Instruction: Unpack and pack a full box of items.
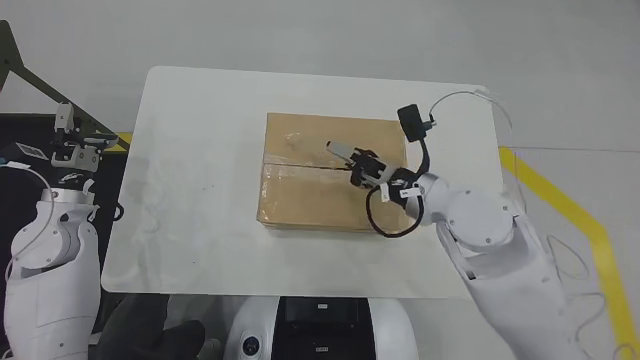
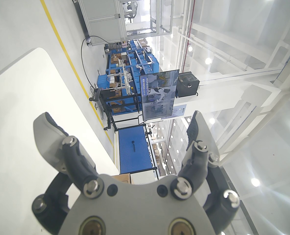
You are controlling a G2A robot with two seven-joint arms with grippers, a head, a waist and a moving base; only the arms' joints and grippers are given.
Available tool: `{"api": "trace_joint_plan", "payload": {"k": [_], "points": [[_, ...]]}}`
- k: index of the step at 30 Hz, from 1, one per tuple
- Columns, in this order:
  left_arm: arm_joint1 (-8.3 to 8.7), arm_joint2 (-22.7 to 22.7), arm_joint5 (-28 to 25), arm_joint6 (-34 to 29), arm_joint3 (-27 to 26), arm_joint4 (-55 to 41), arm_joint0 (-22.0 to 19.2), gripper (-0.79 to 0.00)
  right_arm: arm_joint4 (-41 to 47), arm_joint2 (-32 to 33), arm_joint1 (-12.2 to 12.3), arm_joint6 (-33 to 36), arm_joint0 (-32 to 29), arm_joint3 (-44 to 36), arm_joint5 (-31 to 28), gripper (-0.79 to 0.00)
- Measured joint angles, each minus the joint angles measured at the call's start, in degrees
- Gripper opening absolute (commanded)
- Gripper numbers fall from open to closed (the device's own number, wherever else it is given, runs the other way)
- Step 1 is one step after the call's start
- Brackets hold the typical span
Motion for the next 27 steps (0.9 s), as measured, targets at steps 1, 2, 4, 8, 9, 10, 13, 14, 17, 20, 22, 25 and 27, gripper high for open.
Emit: {"api": "trace_joint_plan", "payload": {"k": [1,2,4,8,9,10,13,14,17,20,22,25,27], "points": [[0.00,0.0,0.0,0.0,0.0,0.0,0.0,0.000,0.3,-0.8,-0.2,0.2,0.9,0.8,-0.8,0.000],[0.00,0.0,0.0,0.0,0.0,0.0,0.0,0.000,0.6,-1.7,-0.3,0.3,2.0,1.7,-1.6,0.000],[0.00,0.0,0.0,0.0,0.0,0.0,0.0,0.000,1.6,-3.5,-0.8,0.4,4.6,4.3,-3.2,0.000],[0.00,0.0,0.0,0.0,0.0,0.0,0.0,0.000,4.3,-6.4,-1.9,-0.1,9.2,9.1,-6.0,0.000],[0.00,0.0,0.0,0.0,0.0,0.0,0.0,0.000,5.0,-7.2,-2.2,-0.2,10.5,10.5,-6.9,0.000],[0.00,0.0,0.0,0.0,0.0,0.0,0.0,0.000,5.4,-7.9,-2.4,-0.2,11.4,11.5,-7.4,0.000],[0.00,0.0,0.0,0.0,0.0,0.0,0.0,0.000,6.8,-9.9,-3.2,-0.4,14.4,15.1,-8.8,0.000],[0.00,0.0,0.0,0.0,0.0,0.0,0.0,0.000,7.2,-10.4,-3.5,-0.6,15.2,16.2,-9.1,0.000],[0.00,0.0,0.0,0.0,0.0,0.0,0.0,0.000,8.2,-11.5,-4.1,-1.3,17.4,19.5,-9.5,0.000],[0.00,0.0,0.0,0.0,0.0,0.0,0.0,0.000,9.0,-12.2,-4.5,-1.1,18.6,21.9,-8.8,0.000],[0.00,0.0,0.0,0.0,0.0,0.0,0.0,0.000,9.1,-12.3,-4.6,-0.7,18.9,22.9,-8.0,0.000],[0.00,0.0,0.0,0.0,0.0,0.0,0.0,0.000,8.6,-12.1,-4.5,-0.2,18.6,23.2,-6.5,0.000],[0.00,0.0,0.0,0.0,0.0,0.0,0.0,0.000,7.9,-11.7,-4.2,0.1,17.8,22.6,-5.5,0.000]]}}
